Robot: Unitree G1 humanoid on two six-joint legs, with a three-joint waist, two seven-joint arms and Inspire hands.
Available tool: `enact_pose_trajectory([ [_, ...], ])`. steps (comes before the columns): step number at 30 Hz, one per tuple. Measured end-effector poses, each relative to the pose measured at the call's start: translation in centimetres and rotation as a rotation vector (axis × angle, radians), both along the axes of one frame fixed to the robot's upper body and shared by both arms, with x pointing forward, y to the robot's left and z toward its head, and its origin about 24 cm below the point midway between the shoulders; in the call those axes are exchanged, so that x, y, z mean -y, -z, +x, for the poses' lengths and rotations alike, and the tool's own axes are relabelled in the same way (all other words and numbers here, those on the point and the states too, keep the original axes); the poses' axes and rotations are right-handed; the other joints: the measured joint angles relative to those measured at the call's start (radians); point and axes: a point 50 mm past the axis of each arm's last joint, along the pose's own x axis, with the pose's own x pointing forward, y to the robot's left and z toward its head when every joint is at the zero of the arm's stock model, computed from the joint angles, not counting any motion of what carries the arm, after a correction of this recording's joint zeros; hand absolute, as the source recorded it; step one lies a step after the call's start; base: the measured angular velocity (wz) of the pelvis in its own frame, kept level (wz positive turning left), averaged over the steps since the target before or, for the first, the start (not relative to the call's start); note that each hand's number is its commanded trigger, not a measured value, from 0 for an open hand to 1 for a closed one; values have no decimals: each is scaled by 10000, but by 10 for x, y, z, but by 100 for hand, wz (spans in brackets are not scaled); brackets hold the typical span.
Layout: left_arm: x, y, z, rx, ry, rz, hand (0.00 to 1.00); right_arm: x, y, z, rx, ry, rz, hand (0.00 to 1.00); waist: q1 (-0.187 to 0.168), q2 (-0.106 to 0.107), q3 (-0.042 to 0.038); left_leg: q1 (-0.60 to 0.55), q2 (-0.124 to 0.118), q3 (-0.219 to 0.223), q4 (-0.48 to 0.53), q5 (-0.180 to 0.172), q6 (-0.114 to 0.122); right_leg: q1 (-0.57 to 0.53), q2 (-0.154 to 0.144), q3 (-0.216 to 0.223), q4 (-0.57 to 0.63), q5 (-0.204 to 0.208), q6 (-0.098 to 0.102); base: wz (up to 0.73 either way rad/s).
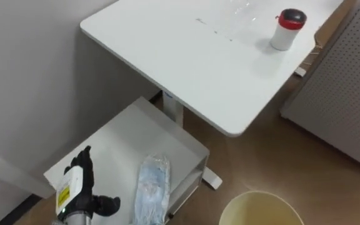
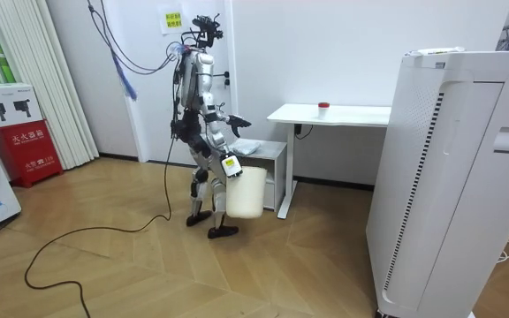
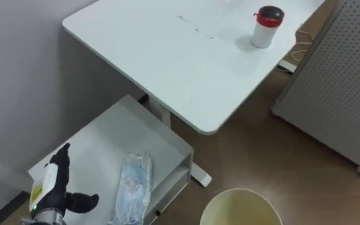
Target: Pick garbage
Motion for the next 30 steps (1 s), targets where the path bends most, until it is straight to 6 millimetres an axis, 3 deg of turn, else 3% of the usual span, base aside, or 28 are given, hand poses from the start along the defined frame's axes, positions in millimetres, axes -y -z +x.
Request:
enact_pose_trajectory([
  [6, 4, -4, 3, 406, 260, 385, 0, 10, -1, -8, -206, 469, -456, 100, -562, -23, 80, -746, 111, 185, 767, -149, -2, -909, 17, 384, 691, -90, -145, -12],
  [13, 13, -16, 21, 944, 678, 673, 0, 6, 8, -27, -1814, -1130, -1144, 100, -1024, -73, 116, -1548, 481, 377, 1753, -505, -56, -1797, 109, 515, 1459, -250, -332, -12],
  [19, 14, -18, 26, 1065, 808, 970, 0, -16, 18, -33, -2777, -2997, -1025, 100, -1090, -70, 118, -2095, 763, 401, 2293, -641, -171, -2372, 251, 563, 1885, -351, -532, -6],
  [25, 9, -9, 21, 461, 871, 1381, 0, -23, 19, -28, -2733, -3322, -739, 100, -1206, -130, 155, -2561, 752, 362, 2557, -671, -218, -2893, 177, 588, 2278, -435, -634, 3],
  [30, 0, -1, 15, -141, 618, 1671, 0, -29, 21, -29, -2780, -3407, -542, 100, -1253, -175, 172, -2909, 939, 382, 2945, -826, -265, -3208, 319, 629, 2448, -433, -688, -8],
])
